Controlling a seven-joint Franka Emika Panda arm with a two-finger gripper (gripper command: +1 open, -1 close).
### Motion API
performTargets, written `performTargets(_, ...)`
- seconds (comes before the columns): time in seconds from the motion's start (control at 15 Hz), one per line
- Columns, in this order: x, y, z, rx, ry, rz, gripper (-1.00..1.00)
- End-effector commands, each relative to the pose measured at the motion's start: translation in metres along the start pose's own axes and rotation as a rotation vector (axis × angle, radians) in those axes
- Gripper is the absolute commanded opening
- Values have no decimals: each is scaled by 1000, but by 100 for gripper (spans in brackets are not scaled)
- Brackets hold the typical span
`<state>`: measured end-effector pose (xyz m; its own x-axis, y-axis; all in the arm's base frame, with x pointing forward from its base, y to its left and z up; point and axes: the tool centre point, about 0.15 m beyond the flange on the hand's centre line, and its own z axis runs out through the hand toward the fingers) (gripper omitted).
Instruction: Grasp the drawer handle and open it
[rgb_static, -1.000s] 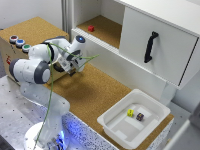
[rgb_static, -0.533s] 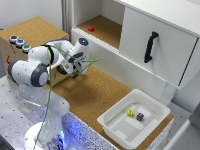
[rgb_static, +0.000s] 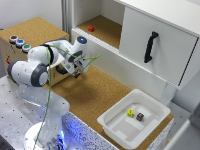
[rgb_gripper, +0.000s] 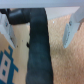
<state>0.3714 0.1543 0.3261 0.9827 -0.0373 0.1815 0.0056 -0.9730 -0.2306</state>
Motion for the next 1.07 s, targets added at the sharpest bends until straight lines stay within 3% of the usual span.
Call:
performTargets(0.0, 7, -21, -79, -233, 166, -2, 100)
performTargets(0.2, 15, -41, -121, -261, 266, -29, 100)
performTargets(0.53, 44, -93, -141, -256, 339, -117, 100)
performTargets(1.0, 48, -98, -143, -257, 348, -120, 100)
